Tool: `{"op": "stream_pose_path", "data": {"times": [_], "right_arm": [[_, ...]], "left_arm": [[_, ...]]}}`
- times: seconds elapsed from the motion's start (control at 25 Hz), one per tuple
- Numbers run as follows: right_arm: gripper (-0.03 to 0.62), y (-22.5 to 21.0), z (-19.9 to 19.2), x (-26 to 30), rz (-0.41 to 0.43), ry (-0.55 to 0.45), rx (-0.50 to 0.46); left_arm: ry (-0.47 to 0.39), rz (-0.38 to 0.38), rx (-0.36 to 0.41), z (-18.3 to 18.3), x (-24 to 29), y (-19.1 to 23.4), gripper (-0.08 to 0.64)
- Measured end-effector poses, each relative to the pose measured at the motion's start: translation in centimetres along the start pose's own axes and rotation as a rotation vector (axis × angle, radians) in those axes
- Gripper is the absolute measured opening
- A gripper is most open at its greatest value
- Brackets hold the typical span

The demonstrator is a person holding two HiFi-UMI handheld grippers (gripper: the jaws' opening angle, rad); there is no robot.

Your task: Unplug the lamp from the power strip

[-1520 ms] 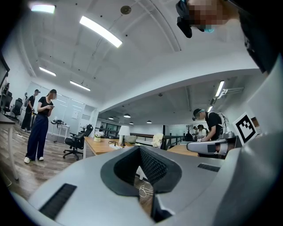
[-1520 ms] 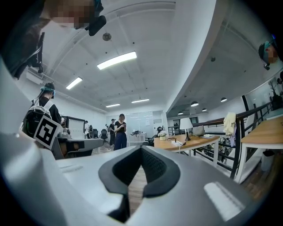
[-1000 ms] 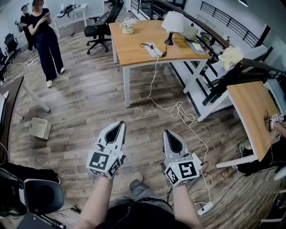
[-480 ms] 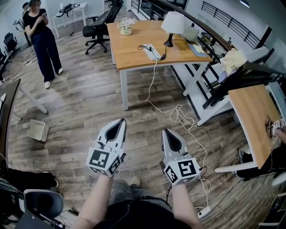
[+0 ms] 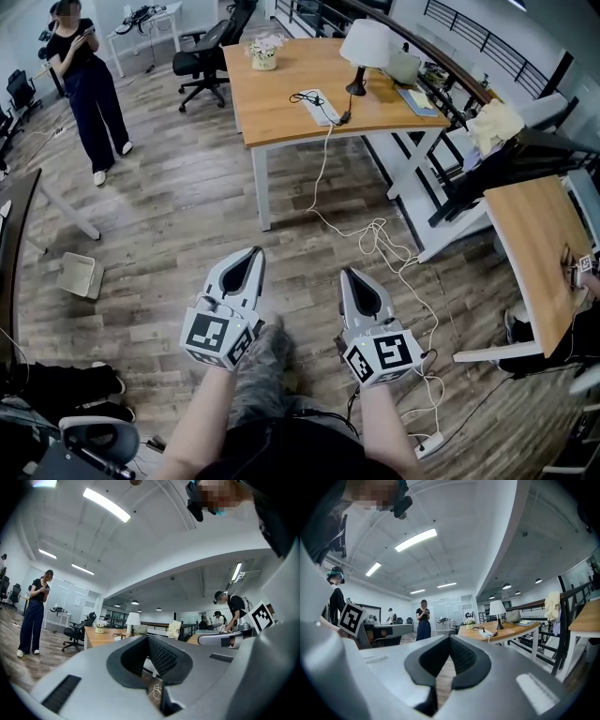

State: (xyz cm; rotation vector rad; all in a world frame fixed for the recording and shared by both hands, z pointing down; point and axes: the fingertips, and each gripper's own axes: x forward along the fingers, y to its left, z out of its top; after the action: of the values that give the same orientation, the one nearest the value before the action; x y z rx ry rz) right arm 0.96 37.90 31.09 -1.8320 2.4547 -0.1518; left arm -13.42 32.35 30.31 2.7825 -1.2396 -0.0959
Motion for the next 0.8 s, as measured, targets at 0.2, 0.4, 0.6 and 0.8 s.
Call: {"op": "stream_pose_path", "data": {"times": [0.2, 0.4, 0.6, 0.8], "right_arm": [[0.008, -1.3, 0.1, 2.3, 0.001, 0.006, -0.006], [0.008, -2.9, 0.1, 5.4, -0.003, 0.012, -0.008], [0.008, -4.8, 0.4, 9.6, 0.000, 0.015, -0.019], [0.008, -6.6, 0.9, 13.9, -0.016, 0.012, -0.017]], "left_arm": [[0.006, 0.000, -0.012, -0.5, 2.4, 1.3, -0.003], [-0.001, 0.001, -0.018, -0.4, 5.3, 3.4, -0.003], [-0.005, -0.005, -0.027, -0.2, 9.4, 5.9, -0.003], [-0.003, -0.021, -0.029, 0.3, 13.4, 8.4, -0.003]]}}
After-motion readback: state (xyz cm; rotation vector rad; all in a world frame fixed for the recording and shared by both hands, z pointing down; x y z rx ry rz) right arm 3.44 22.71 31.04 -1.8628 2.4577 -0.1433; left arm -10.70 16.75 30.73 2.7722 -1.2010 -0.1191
